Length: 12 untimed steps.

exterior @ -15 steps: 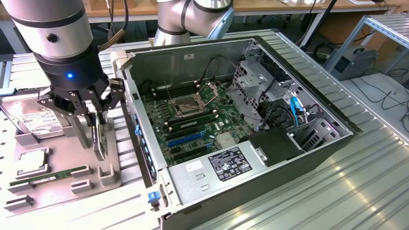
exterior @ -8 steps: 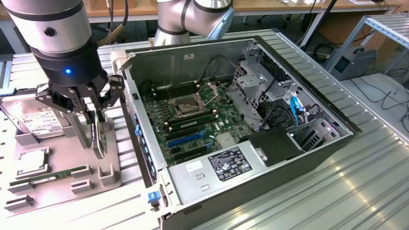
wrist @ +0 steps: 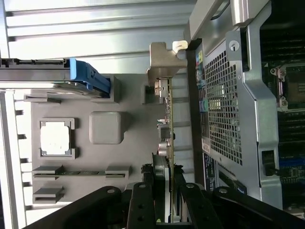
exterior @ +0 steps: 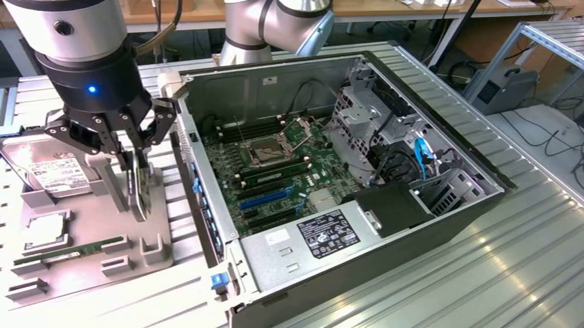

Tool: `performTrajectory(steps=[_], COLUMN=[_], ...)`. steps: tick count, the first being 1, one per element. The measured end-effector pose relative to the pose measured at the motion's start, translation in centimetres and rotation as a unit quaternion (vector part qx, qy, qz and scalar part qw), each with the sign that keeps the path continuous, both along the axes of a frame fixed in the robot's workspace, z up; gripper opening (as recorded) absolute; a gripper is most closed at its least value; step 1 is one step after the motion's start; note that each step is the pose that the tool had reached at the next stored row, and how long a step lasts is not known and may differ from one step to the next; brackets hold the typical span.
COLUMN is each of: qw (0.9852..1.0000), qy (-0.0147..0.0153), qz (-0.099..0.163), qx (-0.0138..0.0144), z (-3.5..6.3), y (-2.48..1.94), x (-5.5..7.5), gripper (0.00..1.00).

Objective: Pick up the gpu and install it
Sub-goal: 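Pick up the gpu and move the gpu toward the slot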

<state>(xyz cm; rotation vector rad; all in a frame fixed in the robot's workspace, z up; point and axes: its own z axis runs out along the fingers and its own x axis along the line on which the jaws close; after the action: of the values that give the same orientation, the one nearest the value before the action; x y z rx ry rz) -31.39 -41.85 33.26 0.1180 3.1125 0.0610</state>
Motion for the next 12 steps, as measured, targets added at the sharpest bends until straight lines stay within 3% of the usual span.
performTrajectory(steps=[12], qw=[1.0], qy=[0.0], qz=[0.0], qx=[-0.0002], z=[1.66], y=[0.0], x=[0.0], gripper=[0.27])
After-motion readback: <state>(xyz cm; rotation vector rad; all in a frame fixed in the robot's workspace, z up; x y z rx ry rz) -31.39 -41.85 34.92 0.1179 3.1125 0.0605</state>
